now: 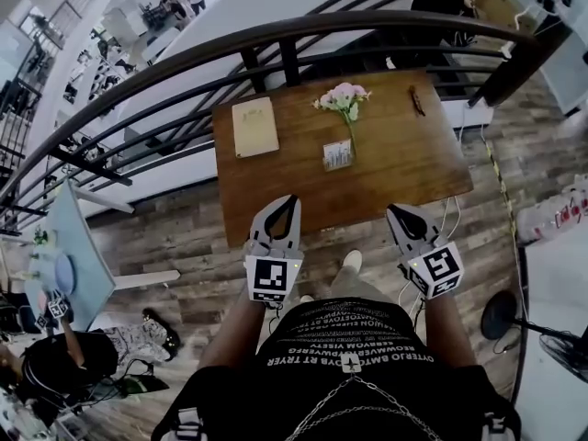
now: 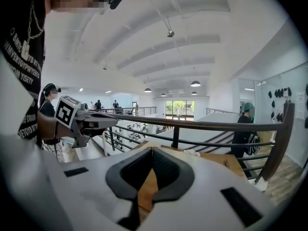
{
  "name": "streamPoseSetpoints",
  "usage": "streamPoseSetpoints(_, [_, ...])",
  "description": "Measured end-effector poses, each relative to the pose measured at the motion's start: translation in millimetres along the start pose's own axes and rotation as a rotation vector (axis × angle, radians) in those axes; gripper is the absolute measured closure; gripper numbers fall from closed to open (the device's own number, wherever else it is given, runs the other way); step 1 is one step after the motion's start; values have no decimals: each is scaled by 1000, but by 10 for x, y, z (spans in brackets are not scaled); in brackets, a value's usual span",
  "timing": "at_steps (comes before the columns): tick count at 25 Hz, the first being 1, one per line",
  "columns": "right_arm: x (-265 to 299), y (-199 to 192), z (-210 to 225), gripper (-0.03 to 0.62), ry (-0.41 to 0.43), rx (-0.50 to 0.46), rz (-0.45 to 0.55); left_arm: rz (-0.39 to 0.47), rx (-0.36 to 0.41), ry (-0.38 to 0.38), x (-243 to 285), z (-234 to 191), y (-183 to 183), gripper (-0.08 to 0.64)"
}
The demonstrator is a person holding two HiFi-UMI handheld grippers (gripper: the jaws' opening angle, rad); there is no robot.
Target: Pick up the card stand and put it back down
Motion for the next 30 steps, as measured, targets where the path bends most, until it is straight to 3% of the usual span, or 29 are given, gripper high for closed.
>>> streamPoseSetpoints(17, [401,332,1102,577,92,-51,50,-16,-5,111,972,4,453,531])
streamPoseSetpoints(22, [460,229,1489,577,83,-39,36,-3,20,118,1223,94,560,531])
streamPoseSetpoints(30, [590,-103,1799,577,73,-13,-38,-67,-8,161,1275,68,375,531])
Point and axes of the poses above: the fingertips, and each gripper's own axes: x forward along the fingers, z to its right, y out of its top, the point moved 6 cm from there along -x, backward along the fingers, and after that the axes turned 3 degrees about -y, right-handed, at the moved point
